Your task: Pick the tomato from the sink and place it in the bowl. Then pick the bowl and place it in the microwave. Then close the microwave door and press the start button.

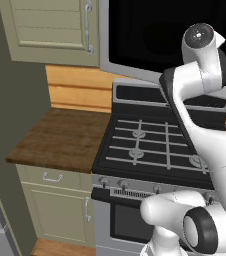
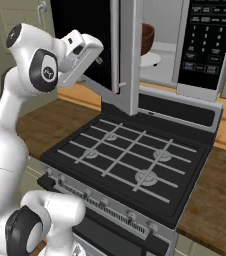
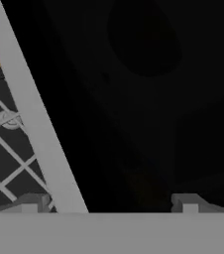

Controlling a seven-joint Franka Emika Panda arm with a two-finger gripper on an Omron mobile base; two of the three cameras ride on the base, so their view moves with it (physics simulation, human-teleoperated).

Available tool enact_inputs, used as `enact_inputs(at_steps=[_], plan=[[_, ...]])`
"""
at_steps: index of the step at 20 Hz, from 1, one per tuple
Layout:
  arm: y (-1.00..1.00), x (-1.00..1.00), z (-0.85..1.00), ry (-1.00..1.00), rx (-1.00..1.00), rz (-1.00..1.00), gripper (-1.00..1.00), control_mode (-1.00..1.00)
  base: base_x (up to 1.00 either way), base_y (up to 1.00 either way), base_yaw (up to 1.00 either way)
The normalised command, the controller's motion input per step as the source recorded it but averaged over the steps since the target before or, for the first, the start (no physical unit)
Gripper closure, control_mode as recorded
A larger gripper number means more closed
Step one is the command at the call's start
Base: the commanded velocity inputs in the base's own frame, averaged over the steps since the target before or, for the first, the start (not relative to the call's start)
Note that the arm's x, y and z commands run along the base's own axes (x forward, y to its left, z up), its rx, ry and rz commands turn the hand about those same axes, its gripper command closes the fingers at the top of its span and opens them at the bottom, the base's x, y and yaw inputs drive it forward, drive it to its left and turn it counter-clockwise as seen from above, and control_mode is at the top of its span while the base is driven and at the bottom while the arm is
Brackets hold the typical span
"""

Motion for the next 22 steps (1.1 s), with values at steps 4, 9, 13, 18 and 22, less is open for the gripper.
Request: enact_inputs(at_steps=[4, 9, 13, 18, 22], plan=[[-0.52, 0.99, 0.0, 0.0, 0.01, 0.0, -1.0, -1.0, 0.0, 0.0, 0.0], [-0.45, 0.79, 0.0, 0.0, 0.01, 0.0, -1.0, -1.0, 0.0, 0.0, 0.0], [-0.32, 0.63, 0.0, 0.0, 0.0, 0.0, -1.0, -1.0, 0.0, 0.0, 0.0], [-0.45, 0.63, 0.0, 0.0, 0.02, 0.0, -1.0, -1.0, 0.0, 0.0, 0.0], [-0.37, 0.73, -0.03, -0.03, 0.01, 0.0, -1.0, -1.0, 0.0, 0.0, 0.0]])
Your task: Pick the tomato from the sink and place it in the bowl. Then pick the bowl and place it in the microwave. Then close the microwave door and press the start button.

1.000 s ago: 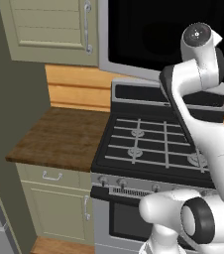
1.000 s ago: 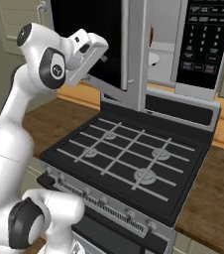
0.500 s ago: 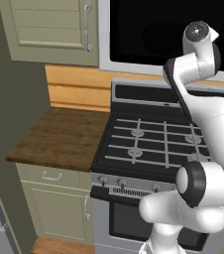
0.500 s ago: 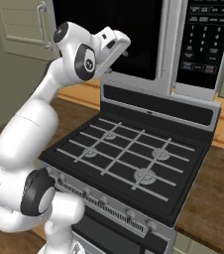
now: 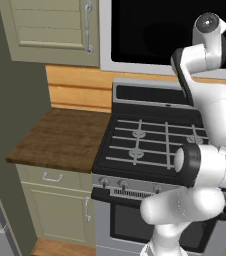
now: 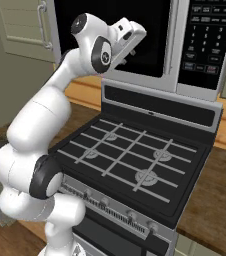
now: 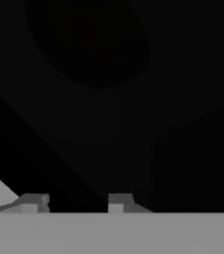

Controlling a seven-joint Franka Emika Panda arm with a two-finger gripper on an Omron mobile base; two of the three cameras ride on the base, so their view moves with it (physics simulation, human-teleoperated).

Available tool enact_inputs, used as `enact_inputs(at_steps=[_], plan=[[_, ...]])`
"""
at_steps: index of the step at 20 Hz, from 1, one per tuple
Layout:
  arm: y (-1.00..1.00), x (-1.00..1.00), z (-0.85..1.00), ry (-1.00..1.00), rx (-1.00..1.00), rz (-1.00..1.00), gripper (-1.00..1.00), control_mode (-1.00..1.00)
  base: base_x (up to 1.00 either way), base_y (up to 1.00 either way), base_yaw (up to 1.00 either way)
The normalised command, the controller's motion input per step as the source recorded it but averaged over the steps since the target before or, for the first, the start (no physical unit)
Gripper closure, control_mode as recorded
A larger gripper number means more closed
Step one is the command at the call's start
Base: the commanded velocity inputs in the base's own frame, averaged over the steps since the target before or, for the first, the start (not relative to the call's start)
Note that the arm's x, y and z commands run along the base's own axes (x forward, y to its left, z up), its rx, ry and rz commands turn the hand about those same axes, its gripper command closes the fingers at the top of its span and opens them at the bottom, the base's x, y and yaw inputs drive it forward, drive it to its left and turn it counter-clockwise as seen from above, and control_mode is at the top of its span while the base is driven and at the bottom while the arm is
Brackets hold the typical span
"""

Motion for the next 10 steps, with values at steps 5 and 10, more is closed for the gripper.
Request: enact_inputs(at_steps=[5, 10], plan=[[-0.08, -0.35, -0.04, -0.15, 0.07, 0.0, -1.0, -1.0, 0.0, 0.0, 0.0], [0.0, -1.0, 0.1, -0.25, 0.19, -0.05, -1.0, -1.0, 0.0, 0.0, 0.0]])
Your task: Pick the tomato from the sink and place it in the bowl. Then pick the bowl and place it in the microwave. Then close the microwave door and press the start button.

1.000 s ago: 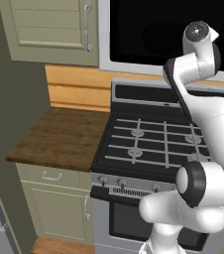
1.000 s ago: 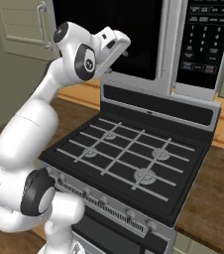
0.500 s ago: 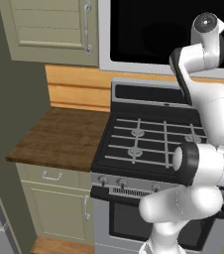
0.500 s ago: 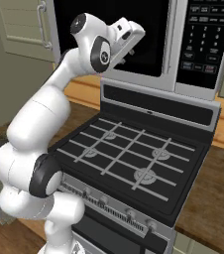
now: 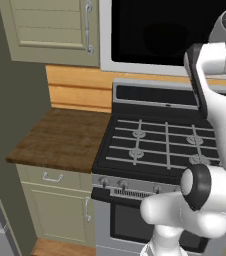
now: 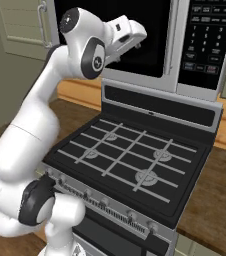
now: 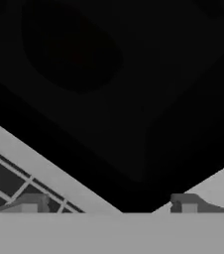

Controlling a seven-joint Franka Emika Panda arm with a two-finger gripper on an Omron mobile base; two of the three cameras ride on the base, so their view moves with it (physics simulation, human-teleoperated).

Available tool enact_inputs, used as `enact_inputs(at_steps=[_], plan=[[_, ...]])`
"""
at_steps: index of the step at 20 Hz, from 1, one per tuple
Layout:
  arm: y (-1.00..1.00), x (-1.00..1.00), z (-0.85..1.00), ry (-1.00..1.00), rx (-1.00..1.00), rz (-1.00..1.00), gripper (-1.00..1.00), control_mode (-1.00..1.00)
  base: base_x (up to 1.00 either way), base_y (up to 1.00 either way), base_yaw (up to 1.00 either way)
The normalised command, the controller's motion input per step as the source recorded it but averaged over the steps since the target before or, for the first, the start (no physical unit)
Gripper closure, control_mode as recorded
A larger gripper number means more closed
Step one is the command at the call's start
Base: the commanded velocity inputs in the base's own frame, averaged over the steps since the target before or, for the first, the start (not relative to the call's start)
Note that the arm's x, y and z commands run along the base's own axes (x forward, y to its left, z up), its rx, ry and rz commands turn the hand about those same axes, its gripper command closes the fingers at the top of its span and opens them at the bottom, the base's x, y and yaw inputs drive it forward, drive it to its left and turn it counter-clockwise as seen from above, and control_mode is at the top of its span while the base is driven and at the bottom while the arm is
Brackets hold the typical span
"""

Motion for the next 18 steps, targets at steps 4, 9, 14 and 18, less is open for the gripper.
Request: enact_inputs(at_steps=[4, 9, 14, 18], plan=[[0.0, -1.0, 0.1, -0.09, 0.23, -0.07, -1.0, -1.0, 0.0, 0.0, 0.0], [0.0, -0.92, 0.02, -0.14, 0.18, -0.06, -1.0, -1.0, 0.0, 0.0, 0.0], [-0.08, -0.9, -0.1, -0.2, 0.16, -0.12, -1.0, -1.0, 0.0, 0.0, 0.0], [-0.01, -0.77, -0.3, -0.17, 0.22, -0.13, 1.0, -1.0, 0.0, 0.0, 0.0]])
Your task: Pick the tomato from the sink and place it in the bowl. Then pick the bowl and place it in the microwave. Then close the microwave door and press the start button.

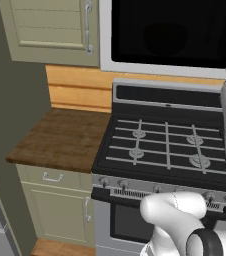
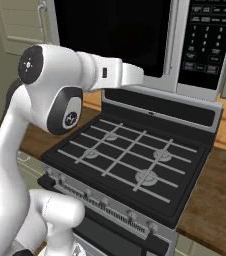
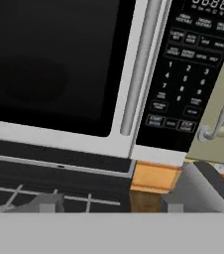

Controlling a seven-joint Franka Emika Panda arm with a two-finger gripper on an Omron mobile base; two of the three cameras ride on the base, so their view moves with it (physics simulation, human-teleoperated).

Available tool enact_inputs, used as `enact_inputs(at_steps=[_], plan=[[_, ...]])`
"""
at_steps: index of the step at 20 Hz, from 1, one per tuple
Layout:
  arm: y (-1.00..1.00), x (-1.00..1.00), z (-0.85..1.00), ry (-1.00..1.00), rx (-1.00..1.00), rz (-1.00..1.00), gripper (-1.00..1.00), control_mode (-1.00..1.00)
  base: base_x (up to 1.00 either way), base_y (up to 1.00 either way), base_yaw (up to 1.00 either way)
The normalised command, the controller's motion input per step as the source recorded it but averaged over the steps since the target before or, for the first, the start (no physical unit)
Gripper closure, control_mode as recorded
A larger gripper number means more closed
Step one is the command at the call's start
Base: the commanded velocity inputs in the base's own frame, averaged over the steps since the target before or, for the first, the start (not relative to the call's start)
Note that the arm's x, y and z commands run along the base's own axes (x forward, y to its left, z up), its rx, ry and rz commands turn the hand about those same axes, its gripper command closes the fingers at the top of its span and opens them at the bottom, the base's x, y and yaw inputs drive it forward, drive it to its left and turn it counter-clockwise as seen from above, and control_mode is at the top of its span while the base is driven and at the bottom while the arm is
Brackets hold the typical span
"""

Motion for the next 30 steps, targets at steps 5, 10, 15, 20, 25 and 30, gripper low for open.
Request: enact_inputs(at_steps=[5, 10, 15, 20, 25, 30], plan=[[-0.01, -0.51, -0.11, -0.09, 0.1, -0.06, 1.0, -1.0, 0.0, 0.0, 0.0], [-0.07, -0.41, 0.0, -0.12, 0.03, 0.0, 1.0, -1.0, 0.0, 0.0, 0.0], [-0.33, -0.12, 0.0, -0.15, 0.01, 0.01, 1.0, -1.0, 0.0, 0.0, 0.0], [-0.46, 0.0, 0.0, -0.07, 0.05, 0.01, 1.0, -1.0, 0.0, 0.0, 0.0], [-0.33, 0.0, 0.01, -0.12, 0.04, 0.0, 1.0, -1.0, 0.0, 0.0, 0.0], [-0.32, 0.18, 0.05, 0.01, 0.06, 0.04, 1.0, -1.0, 0.0, 0.0, 0.0]])
